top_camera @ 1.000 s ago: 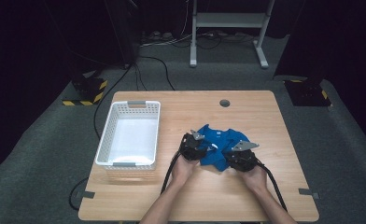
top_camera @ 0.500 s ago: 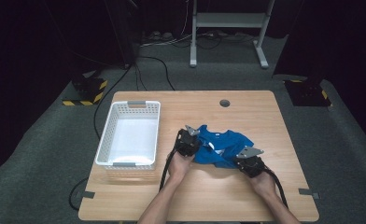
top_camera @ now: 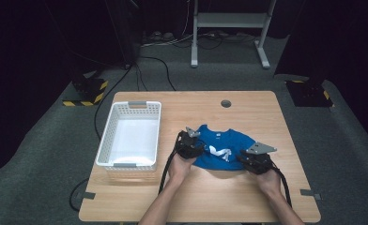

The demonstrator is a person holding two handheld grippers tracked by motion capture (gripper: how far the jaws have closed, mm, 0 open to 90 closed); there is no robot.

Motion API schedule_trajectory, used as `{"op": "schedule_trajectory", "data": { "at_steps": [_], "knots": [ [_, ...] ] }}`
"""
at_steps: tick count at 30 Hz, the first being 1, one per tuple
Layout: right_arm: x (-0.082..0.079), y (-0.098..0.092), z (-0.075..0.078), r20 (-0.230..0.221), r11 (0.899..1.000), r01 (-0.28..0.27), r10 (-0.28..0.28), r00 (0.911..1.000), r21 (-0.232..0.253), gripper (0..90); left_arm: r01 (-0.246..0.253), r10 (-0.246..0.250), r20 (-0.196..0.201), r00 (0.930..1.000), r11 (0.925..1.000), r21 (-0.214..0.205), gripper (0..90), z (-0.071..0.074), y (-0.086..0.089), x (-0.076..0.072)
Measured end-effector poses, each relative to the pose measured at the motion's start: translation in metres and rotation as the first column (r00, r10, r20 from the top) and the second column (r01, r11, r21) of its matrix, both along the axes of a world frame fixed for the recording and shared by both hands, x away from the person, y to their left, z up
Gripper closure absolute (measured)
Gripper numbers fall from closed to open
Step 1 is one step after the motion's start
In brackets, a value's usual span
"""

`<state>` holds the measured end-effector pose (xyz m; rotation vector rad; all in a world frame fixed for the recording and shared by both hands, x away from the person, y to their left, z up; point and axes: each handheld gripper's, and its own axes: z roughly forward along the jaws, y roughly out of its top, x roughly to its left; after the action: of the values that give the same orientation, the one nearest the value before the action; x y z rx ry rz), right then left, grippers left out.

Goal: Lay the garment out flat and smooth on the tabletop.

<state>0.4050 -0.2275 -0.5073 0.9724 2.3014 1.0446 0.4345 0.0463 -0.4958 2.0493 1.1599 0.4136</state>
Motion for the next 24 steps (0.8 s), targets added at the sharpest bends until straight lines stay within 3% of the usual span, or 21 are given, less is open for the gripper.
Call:
{"op": "schedule_trajectory", "data": {
  "at_steps": [2, 5, 7, 10, 13, 16, 21, 24],
  "knots": [
    [0.004, 0.005, 0.005, 0.017, 1.0, 0.01, -0.01, 0.9998, 0.015, 62.1, 0.006, -0.006, 0.013, 0.9999, 0.9995, -0.031, 56.5, 0.002, 0.002, -0.013],
    [0.011, 0.012, 0.01, 0.03, 0.999, 0.012, -0.013, 0.9995, 0.034, 58.3, 0.024, -0.023, 0.019, 0.9995, 0.9992, -0.033, 53.4, -0.001, 0.002, -0.026],
    [0.018, 0.018, 0.011, 0.015, 0.999, 0.002, -0.003, 0.9999, 0.035, 56.6, 0.033, -0.033, 0.013, 0.9994, 0.9988, -0.035, 52.3, -0.005, 0.0, -0.032],
    [0.025, 0.027, 0.008, 0.006, 0.999, -0.004, 0.004, 1.0, 0.044, 54.2, 0.034, -0.035, -0.018, 0.9992, 0.9988, -0.034, 52.1, -0.015, -0.004, -0.03],
    [0.034, 0.037, 0.0, -0.022, 1.0, -0.009, 0.009, 0.9997, 0.002, 54.2, 0.031, -0.031, -0.043, 0.9986, 0.9994, -0.017, 52.4, -0.024, -0.011, -0.025],
    [0.04, 0.042, -0.005, -0.053, 1.0, -0.019, 0.018, 0.9984, -0.008, 62.7, 0.03, -0.028, -0.053, 0.9982, 0.9992, 0.026, 53.7, -0.031, -0.017, -0.021],
    [0.045, 0.043, -0.013, -0.1, 0.998, -0.034, 0.029, 0.9945, -0.045, 88.2, 0.036, -0.035, -0.013, 0.9993, 0.9947, 0.096, 60.4, -0.032, -0.021, -0.022],
    [0.046, 0.04, -0.011, -0.093, 0.999, -0.016, 0.013, 0.9956, -0.033, 89.7, 0.049, -0.048, -0.01, 0.9988, 0.9928, 0.109, 67.0, -0.031, -0.019, -0.024]
  ]
}}
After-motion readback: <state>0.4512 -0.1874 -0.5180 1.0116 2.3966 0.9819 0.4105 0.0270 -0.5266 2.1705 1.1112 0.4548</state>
